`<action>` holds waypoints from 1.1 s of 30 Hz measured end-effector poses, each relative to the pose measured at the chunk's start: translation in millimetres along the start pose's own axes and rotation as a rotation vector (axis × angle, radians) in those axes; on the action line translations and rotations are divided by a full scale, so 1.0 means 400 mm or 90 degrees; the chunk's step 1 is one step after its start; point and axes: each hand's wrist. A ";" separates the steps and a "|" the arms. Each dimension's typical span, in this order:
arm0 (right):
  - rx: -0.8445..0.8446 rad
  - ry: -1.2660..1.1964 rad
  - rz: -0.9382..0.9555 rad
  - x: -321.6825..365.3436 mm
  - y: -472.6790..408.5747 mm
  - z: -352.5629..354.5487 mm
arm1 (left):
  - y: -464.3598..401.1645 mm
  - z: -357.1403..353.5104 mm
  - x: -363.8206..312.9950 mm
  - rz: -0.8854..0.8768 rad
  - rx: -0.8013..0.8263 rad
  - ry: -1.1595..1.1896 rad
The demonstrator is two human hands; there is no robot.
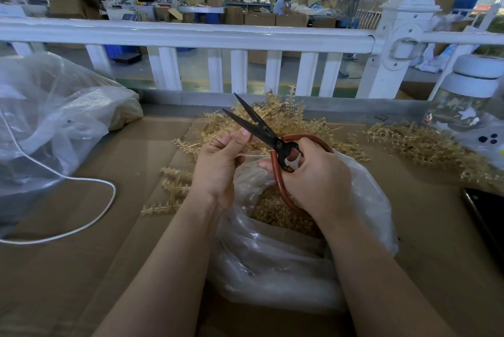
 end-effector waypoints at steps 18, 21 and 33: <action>0.003 0.012 -0.009 -0.003 -0.003 -0.006 | -0.002 0.004 0.001 -0.023 0.008 -0.015; 0.007 0.014 -0.009 -0.005 -0.003 -0.005 | -0.003 0.004 0.001 -0.021 0.005 -0.017; 0.027 0.008 -0.015 -0.002 -0.002 0.000 | -0.009 0.006 0.010 -0.038 -0.052 0.012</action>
Point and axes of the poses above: each hand's wrist, its own y-axis away from the middle knuckle, its own z-axis out of the back of the hand, x = y × z, and after that the axes turned 3 degrees about z, right-handed
